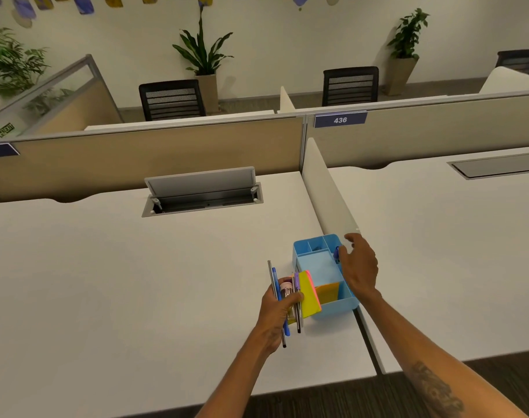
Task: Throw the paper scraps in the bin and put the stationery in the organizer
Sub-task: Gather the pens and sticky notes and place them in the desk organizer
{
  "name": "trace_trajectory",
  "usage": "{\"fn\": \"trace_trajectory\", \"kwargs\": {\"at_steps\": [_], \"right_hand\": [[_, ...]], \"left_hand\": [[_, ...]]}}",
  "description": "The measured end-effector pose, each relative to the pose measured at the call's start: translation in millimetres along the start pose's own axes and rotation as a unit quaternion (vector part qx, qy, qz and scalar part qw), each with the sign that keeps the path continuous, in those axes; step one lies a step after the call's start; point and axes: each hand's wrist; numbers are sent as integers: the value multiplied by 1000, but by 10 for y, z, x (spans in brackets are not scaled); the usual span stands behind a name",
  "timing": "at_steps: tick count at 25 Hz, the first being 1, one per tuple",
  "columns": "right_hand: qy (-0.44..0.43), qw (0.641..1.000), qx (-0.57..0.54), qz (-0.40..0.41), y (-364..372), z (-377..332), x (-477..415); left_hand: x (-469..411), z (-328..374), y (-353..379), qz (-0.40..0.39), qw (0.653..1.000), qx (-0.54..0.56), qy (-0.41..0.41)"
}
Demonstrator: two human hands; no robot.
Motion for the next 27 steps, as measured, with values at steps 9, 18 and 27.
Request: {"fn": "trace_trajectory", "kwargs": {"at_steps": [9, 18, 27], "right_hand": [[4, 864, -24, -503, -152, -412, 280], [73, 914, -54, -394, -171, -461, 305], [-10, 953, -43, -300, -417, -301, 241]], "left_hand": [[71, 90, -45, -17, 1000, 3, 8], [185, 81, -107, -46, 996, 66, -45], [198, 70, -87, -20, 995, 82, -52]]}}
Point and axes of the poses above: each hand's wrist, its own x-axis away from the middle knuckle, its own y-axis out of the palm, z = x × y, and after that the axes turned 6 degrees about y, right-handed
